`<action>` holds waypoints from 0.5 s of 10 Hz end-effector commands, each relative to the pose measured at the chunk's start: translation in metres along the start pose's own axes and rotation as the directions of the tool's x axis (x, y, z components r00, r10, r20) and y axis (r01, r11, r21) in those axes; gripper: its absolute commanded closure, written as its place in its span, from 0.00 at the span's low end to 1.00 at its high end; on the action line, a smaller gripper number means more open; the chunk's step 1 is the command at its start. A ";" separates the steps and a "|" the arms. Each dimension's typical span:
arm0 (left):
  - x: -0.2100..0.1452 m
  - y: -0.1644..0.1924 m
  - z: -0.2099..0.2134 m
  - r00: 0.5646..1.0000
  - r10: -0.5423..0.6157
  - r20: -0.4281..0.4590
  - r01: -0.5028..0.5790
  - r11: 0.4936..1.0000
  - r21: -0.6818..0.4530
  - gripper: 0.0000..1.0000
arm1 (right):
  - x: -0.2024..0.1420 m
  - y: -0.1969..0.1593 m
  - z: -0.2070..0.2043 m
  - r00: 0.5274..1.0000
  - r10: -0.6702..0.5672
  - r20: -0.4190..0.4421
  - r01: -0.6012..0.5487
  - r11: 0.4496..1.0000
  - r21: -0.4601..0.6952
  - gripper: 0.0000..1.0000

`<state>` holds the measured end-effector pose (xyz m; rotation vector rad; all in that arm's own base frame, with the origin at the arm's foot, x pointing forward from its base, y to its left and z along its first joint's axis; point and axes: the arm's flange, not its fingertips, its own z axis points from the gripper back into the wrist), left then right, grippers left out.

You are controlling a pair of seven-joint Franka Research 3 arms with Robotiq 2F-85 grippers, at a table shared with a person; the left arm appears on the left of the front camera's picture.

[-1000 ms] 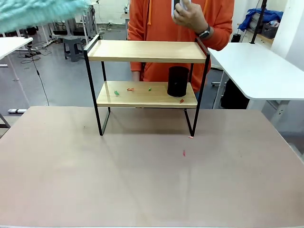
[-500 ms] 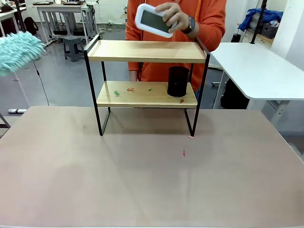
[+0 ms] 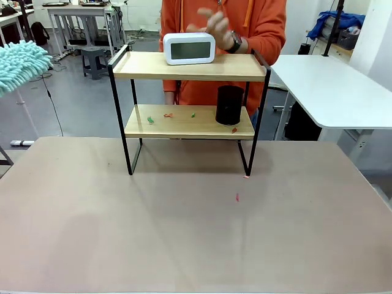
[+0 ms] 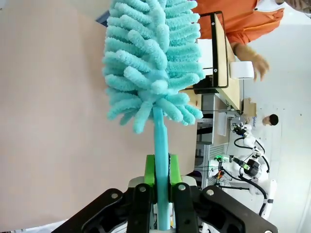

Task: Clean the shelf.
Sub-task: Clean the remaining tier of the Shelf with the Duster once objects are removed.

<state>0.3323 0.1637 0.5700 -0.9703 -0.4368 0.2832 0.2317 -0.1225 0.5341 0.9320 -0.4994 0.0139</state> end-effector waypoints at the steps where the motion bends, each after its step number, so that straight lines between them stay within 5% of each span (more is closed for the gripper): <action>1: 0.000 -0.004 -0.002 1.000 -0.006 -0.010 0.006 1.000 -0.002 0.88 | 0.002 0.001 0.000 1.000 0.023 0.013 -0.023 1.000 0.018 0.00; 5: 0.000 -0.004 -0.002 1.000 -0.006 -0.010 0.006 1.000 -0.002 0.88 | 0.002 0.001 0.000 1.000 0.023 0.013 -0.023 1.000 0.018 0.00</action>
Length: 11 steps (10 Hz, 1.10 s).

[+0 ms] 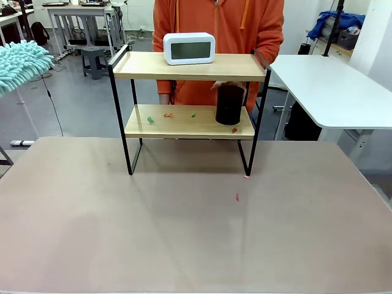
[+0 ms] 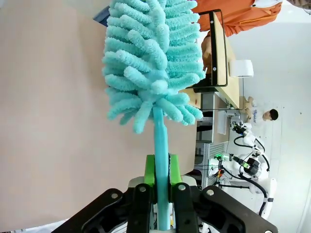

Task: Clean the shelf.
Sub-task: Clean the remaining tier of the Shelf with the Duster once objects are removed.

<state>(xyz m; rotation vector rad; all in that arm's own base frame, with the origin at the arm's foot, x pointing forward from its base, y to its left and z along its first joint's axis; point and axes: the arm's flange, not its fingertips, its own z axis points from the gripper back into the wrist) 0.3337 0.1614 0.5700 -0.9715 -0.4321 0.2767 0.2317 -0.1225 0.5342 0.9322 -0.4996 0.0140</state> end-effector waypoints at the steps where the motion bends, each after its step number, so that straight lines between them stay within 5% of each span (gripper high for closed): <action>1: 0.000 -0.002 0.001 1.000 -0.003 -0.003 0.003 1.000 -0.001 0.88 | 0.002 0.001 0.000 1.000 0.023 0.013 -0.023 1.000 0.018 0.00; 7: 0.000 0.000 0.000 1.000 0.000 0.000 0.000 1.000 0.000 0.88 | 0.002 0.001 0.000 1.000 0.023 0.013 -0.023 1.000 0.018 0.00; 9: -0.020 -0.019 0.005 0.969 -0.162 -0.185 0.165 0.986 -0.002 0.88 | 0.002 0.001 0.000 1.000 0.023 0.013 -0.023 1.000 0.018 0.00; 10: -0.026 -0.022 0.013 0.972 -0.173 -0.161 0.180 0.983 0.030 0.88 | 0.002 0.001 0.000 1.000 0.023 0.013 -0.023 1.000 0.018 0.00; 11: -0.037 -0.024 0.025 0.947 -0.198 -0.251 0.209 0.978 0.018 0.88 | 0.002 0.001 0.000 1.000 0.023 0.013 -0.023 1.000 0.018 0.00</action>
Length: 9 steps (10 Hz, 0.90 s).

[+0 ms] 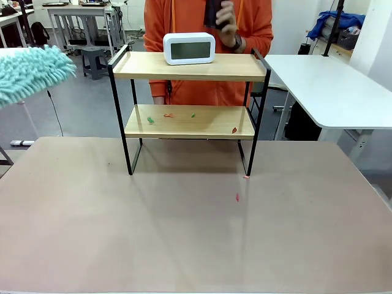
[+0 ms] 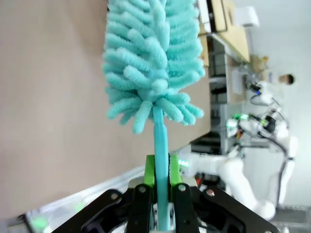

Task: Clean the shelf.
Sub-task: Clean the remaining tier of the Shelf with the Duster once objects are removed.

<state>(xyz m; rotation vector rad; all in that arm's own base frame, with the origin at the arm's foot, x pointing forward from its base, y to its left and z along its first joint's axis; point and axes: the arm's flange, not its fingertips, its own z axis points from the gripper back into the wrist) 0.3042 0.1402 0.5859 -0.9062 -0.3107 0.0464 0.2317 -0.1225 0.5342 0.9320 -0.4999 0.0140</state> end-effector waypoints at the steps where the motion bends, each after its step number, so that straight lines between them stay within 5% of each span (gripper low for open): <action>1: -0.028 -0.003 0.028 0.980 -0.128 -0.155 0.128 0.992 -0.010 0.88 | 0.002 0.001 0.000 1.000 0.023 0.013 -0.023 1.000 0.018 0.00; 3: -0.056 -0.010 0.036 0.875 -0.327 -0.357 0.314 0.945 -0.094 0.88 | 0.002 0.001 0.000 1.000 0.023 0.013 -0.023 1.000 0.018 0.00; 5: -0.061 -0.020 0.010 0.719 -0.427 -0.548 0.389 0.901 -0.191 0.88 | 0.002 0.001 0.000 1.000 0.023 0.013 -0.023 1.000 0.018 0.00; 7: -0.052 -0.038 -0.041 0.696 -0.399 -0.597 0.389 0.908 -0.154 0.88 | 0.002 0.001 0.000 1.000 0.023 0.013 -0.023 1.000 0.018 0.00; 9: -0.042 -0.057 -0.081 0.793 -0.295 -0.533 0.301 0.951 -0.079 0.88 | 0.002 0.001 0.000 1.000 0.023 0.013 -0.023 1.000 0.018 0.00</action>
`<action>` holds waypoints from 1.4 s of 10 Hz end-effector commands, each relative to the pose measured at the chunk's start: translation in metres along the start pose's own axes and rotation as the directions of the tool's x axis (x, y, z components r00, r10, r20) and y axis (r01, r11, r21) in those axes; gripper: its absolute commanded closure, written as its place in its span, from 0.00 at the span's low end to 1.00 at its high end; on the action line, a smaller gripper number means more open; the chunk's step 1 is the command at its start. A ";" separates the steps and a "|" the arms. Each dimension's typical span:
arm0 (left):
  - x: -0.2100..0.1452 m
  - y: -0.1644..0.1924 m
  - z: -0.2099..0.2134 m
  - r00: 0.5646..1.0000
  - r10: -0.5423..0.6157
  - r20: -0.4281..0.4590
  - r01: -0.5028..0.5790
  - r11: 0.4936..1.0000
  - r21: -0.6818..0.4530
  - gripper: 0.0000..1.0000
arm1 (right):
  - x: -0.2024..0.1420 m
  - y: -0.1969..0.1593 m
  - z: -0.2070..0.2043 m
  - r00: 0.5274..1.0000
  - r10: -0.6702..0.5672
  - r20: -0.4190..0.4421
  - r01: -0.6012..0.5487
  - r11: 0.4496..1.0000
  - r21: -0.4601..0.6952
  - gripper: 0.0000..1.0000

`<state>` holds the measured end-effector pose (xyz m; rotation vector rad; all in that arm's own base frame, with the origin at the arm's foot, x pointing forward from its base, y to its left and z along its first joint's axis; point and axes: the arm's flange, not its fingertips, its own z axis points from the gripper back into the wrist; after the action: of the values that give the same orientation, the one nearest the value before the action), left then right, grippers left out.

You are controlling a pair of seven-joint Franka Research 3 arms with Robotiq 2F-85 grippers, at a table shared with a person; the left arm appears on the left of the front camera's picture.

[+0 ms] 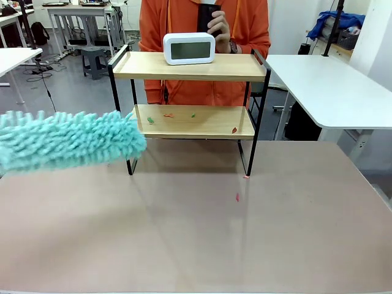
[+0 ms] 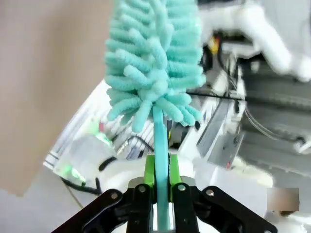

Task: Clean the shelf.
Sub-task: Clean the remaining tier of the Shelf with the Duster once objects are removed.

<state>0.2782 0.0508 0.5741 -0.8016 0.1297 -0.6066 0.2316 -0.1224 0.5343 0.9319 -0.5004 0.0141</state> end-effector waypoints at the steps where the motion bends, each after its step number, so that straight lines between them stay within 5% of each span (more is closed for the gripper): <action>1: 0.033 -0.009 -0.026 0.971 0.142 0.194 -0.156 0.986 0.058 0.88 | 0.002 0.001 0.000 1.000 0.023 0.012 -0.023 1.000 0.018 0.00; 3: 0.062 -0.016 -0.054 0.912 0.220 0.345 -0.241 0.970 0.017 0.88 | 0.002 0.001 0.000 1.000 0.023 0.012 -0.023 1.000 0.018 0.00; 6: 0.055 -0.003 -0.029 0.946 0.187 0.265 -0.202 0.979 0.032 0.88 | 0.002 0.001 0.000 1.000 0.023 0.012 -0.023 1.000 0.018 0.00; 8: 0.072 -0.008 -0.054 0.895 0.239 0.377 -0.265 0.964 0.019 0.88 | 0.002 0.001 0.000 1.000 0.023 0.012 -0.023 1.000 0.018 0.00; 12: 0.104 -0.021 -0.097 0.870 0.205 0.449 -0.259 0.964 0.062 0.88 | 0.002 0.001 0.000 1.000 0.023 0.012 -0.023 1.000 0.018 0.00; 14: 0.118 -0.021 -0.111 0.820 0.210 0.533 -0.300 0.950 0.086 0.88 | 0.002 0.001 0.000 1.000 0.023 0.012 -0.023 1.000 0.018 0.00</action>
<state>0.3298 -0.0883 0.5302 -0.7432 -0.2514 -0.1828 0.2316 -0.1224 0.5343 0.9320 -0.5003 0.0142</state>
